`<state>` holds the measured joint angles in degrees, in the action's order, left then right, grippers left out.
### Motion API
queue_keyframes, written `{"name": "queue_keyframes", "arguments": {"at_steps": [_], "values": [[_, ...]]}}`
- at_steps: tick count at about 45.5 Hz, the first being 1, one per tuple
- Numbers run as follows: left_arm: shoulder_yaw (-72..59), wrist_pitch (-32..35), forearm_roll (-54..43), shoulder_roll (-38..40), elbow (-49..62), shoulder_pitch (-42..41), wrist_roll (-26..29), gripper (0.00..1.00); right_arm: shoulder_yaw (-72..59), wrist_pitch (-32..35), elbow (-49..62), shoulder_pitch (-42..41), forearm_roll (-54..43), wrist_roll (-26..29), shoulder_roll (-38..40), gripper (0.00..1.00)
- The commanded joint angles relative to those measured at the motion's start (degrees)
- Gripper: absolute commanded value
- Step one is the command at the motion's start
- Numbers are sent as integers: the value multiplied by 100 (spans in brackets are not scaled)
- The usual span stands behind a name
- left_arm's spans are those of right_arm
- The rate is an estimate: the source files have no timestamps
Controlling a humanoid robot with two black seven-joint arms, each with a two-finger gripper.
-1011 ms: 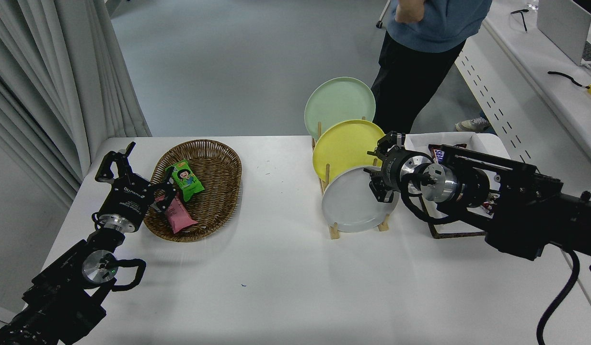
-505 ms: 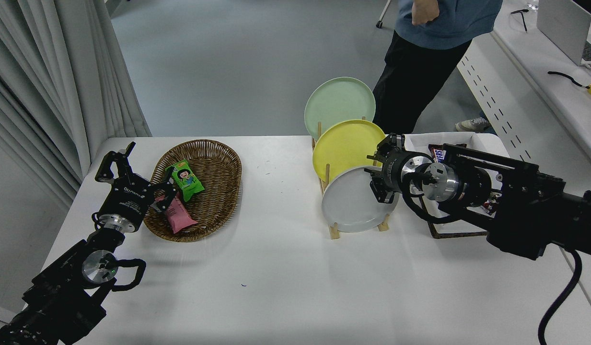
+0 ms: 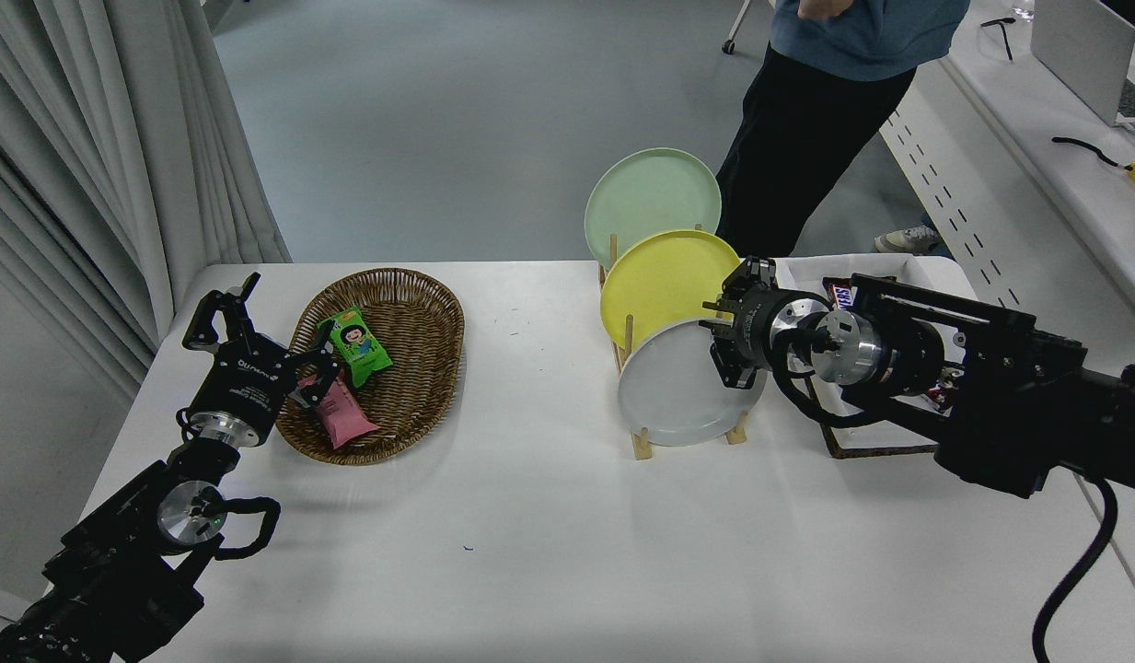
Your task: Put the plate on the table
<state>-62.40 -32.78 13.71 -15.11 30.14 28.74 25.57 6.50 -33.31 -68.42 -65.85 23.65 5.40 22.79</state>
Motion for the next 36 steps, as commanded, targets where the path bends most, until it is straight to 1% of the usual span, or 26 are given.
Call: {"name": "queue_keyframes", "arguments": {"at_steps": [1, 16, 19, 22, 23, 36], "values": [[0, 0, 0, -1, 1, 0, 0, 100, -35, 0, 22, 19, -45, 5, -2, 19], [0, 0, 0, -1, 1, 0, 0, 100, -44, 0, 136, -7, -45, 5, -2, 20], [0, 0, 0, -1, 1, 0, 0, 100, -44, -9, 145, 2, -53, 5, -2, 18], [0, 0, 0, -1, 1, 0, 0, 100, -53, -9, 145, 11, -62, 5, -2, 10], [0, 0, 0, -1, 1, 0, 0, 100, -53, -9, 145, 2, -62, 5, -2, 9], [0, 0, 0, -1, 1, 0, 0, 100, -9, 17, 110, 2, 8, 5, -2, 9]]}}
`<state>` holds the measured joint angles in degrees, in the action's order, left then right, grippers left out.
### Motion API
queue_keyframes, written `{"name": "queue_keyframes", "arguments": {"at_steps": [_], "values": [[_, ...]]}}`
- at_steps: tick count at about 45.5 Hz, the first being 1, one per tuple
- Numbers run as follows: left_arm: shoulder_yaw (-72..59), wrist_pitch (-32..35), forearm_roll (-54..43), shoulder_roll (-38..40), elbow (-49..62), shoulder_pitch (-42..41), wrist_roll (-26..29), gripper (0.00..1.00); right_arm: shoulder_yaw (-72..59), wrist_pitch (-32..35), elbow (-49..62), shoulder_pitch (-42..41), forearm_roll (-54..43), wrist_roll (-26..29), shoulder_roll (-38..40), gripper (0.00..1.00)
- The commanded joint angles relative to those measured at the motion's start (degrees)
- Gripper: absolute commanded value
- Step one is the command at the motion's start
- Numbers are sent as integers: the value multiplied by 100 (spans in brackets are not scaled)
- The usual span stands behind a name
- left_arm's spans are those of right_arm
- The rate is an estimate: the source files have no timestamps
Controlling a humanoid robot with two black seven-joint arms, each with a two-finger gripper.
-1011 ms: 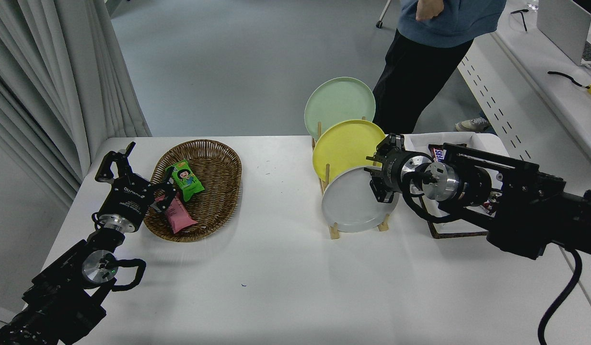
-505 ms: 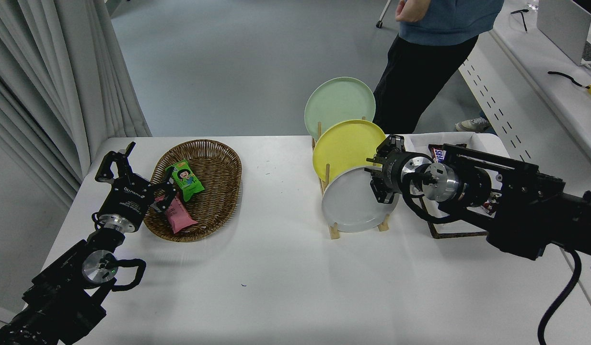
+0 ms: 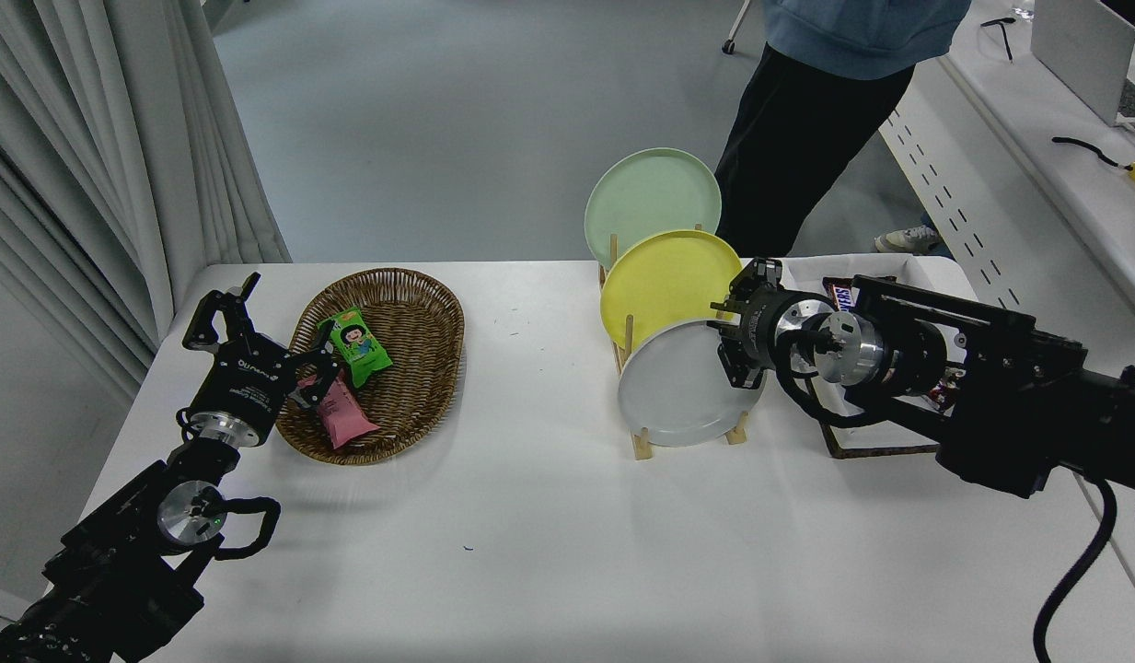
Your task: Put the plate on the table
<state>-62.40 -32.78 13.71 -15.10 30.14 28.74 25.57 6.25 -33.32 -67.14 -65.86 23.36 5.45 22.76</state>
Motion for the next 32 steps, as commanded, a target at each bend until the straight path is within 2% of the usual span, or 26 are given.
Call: {"name": "queue_keyframes", "arguments": {"at_steps": [1, 8, 16, 32], "values": [[0, 0, 0, -1, -8, 0, 0, 100, 16, 18, -18, 3, 29, 0, 0, 9], [0, 0, 0, -1, 1, 0, 0, 100, 25, 27, -36, 3, 38, 44, 18, 8], [0, 0, 0, -1, 1, 0, 0, 100, 43, 62, -71, -15, 38, 158, 114, 0], [0, 0, 0, -1, 1, 0, 0, 100, 368, 150, -255, -314, 55, 755, 510, 0]]}}
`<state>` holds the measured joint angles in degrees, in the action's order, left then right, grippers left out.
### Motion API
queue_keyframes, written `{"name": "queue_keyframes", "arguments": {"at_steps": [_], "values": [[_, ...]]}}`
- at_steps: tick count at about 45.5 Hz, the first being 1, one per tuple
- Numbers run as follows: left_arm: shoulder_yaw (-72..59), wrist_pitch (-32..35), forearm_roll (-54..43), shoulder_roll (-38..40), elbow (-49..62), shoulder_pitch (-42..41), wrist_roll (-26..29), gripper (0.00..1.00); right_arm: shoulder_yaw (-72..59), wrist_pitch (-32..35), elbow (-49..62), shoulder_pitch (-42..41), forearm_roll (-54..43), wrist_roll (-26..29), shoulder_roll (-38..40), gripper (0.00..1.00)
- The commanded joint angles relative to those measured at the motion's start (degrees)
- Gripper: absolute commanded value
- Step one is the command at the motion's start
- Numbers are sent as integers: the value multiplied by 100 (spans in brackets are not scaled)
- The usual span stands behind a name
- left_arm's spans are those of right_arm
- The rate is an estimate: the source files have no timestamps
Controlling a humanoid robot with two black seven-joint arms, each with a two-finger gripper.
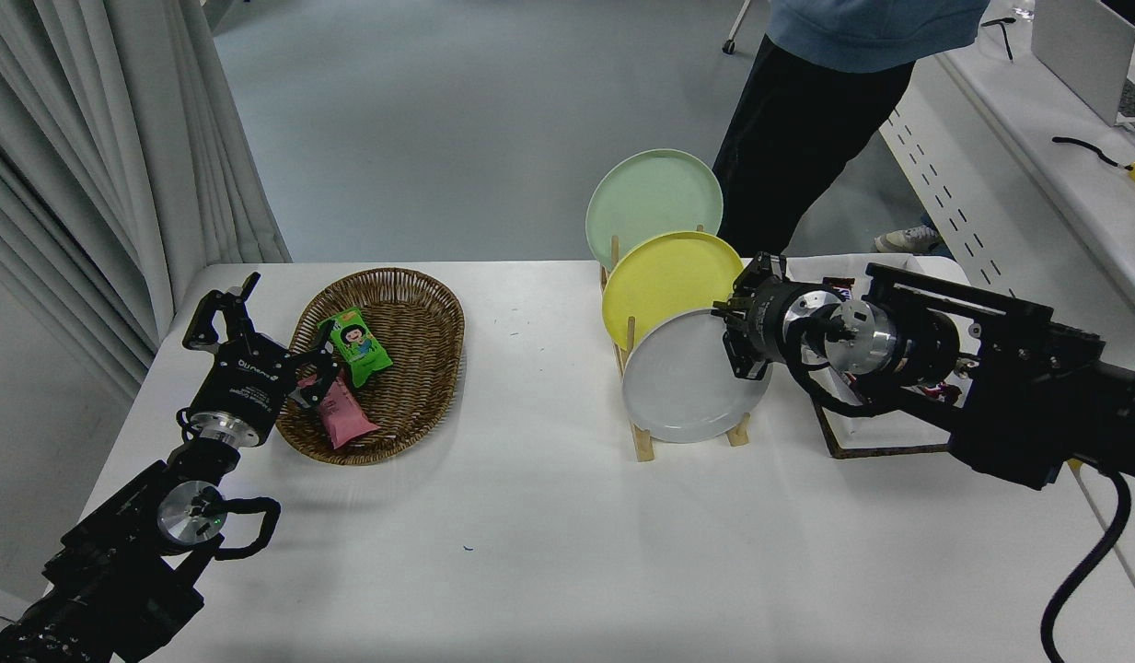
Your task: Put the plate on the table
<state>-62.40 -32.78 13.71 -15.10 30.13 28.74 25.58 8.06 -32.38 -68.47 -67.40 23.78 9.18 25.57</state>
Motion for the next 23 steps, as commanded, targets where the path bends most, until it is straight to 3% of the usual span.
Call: {"name": "queue_keyframes", "arguments": {"at_steps": [1, 23], "values": [[0, 0, 0, -1, 2, 0, 0, 100, 196, 65, -149, -176, 39, 418, 255, 0], [0, 0, 0, 7, 2, 0, 0, 100, 345, -5, -703, -1055, 1172, 629, 704, 0]]}}
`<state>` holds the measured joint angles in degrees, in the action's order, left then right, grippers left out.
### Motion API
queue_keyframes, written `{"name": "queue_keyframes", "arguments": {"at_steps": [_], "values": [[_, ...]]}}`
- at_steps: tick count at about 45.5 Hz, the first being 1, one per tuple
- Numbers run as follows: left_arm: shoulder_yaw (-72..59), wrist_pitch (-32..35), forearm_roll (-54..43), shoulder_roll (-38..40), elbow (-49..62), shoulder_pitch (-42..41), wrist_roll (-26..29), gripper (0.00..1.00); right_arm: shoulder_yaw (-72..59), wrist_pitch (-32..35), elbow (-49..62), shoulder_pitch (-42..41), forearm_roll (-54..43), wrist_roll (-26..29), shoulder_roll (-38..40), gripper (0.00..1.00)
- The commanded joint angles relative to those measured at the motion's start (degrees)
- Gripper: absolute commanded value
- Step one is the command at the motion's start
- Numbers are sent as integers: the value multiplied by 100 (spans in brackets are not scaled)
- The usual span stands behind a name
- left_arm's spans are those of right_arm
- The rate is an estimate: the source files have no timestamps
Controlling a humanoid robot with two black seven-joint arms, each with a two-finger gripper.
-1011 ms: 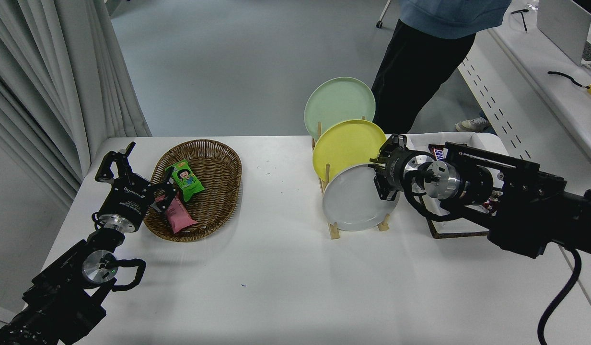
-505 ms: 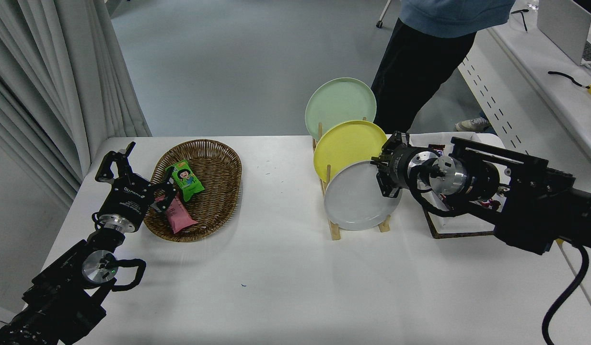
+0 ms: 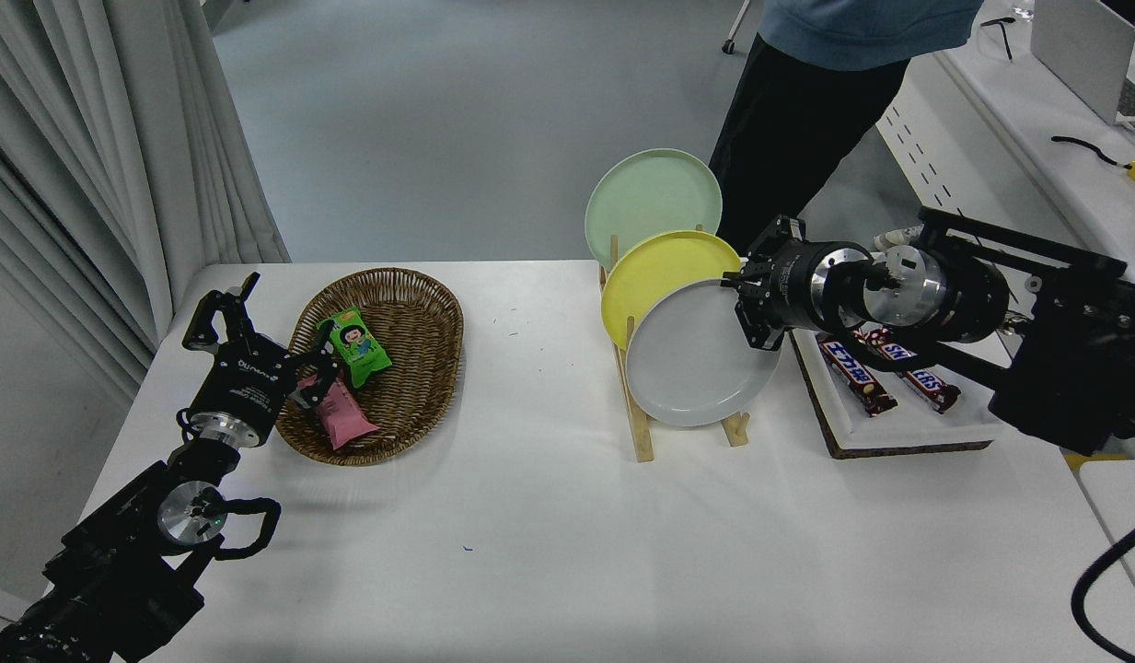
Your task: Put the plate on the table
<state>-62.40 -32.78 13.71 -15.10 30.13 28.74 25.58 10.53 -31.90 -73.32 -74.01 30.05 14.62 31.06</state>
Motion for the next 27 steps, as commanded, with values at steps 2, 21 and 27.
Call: {"name": "queue_keyframes", "arguments": {"at_steps": [2, 21, 27], "values": [[0, 0, 0, -2, -7, 0, 0, 100, 98, -88, -253, -474, 642, 102, 164, 0], [0, 0, 0, -2, 1, 0, 0, 100, 414, -598, -359, -510, 1196, 137, -143, 0], [0, 0, 0, 7, 1, 0, 0, 100, 949, -686, -332, 78, 1170, 137, -512, 0]]}}
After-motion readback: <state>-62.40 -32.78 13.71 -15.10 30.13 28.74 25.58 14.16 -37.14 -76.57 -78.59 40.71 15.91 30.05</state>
